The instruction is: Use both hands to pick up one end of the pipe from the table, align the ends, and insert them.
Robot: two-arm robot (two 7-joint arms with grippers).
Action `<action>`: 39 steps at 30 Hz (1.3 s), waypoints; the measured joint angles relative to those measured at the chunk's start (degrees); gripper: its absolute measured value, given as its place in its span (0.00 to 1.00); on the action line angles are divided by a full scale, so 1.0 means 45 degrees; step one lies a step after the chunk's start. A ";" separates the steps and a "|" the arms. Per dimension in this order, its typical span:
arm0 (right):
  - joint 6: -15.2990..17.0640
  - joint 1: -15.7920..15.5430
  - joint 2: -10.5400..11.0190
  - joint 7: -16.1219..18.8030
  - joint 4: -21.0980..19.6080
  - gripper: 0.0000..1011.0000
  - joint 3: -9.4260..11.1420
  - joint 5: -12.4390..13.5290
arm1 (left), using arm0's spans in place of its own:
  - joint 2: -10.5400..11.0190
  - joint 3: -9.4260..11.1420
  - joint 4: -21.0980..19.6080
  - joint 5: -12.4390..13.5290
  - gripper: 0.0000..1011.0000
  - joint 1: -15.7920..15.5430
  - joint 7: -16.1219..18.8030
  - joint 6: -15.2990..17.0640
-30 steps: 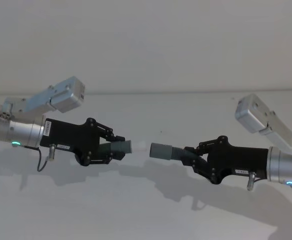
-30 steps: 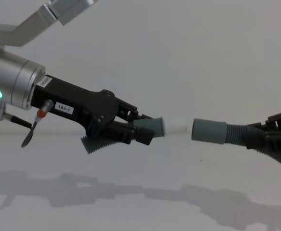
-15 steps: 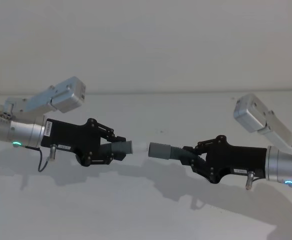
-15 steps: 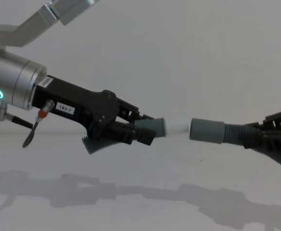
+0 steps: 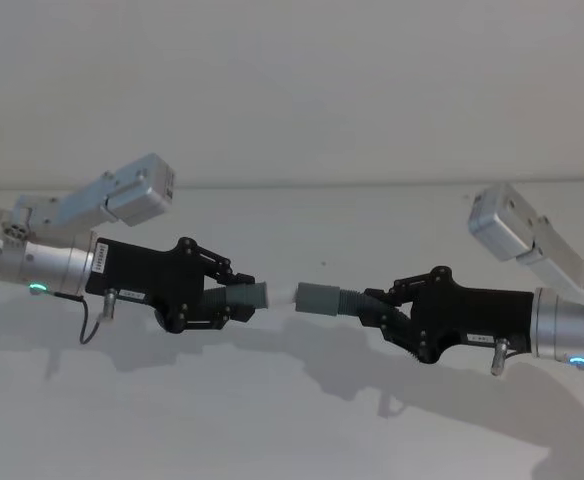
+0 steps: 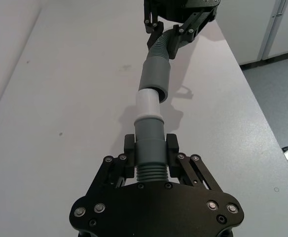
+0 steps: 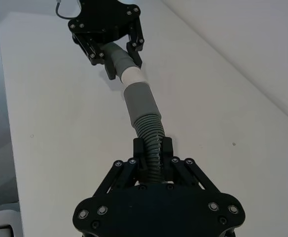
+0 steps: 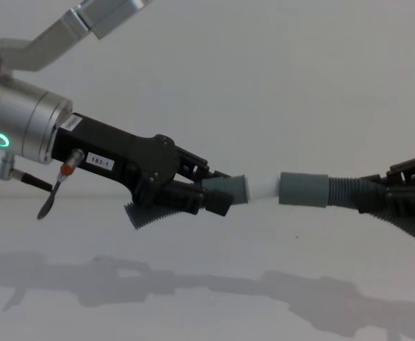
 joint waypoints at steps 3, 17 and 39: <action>-0.0018 0.0044 0.0016 0.0005 -0.0007 0.18 -0.0037 0.0052 | -0.0018 0.0055 0.0055 -0.0017 0.33 -0.0053 -0.0010 -0.0017; -0.0038 0.0300 0.0024 0.0110 0.0037 0.18 -0.0258 0.0125 | 0.0002 0.0234 0.0155 -0.0085 0.33 -0.0196 -0.0126 -0.0032; -0.0081 0.0734 -0.0007 0.0243 0.0198 0.18 -0.0627 0.0265 | 0.0108 0.0462 0.0112 -0.0302 0.33 -0.0293 -0.0236 -0.0036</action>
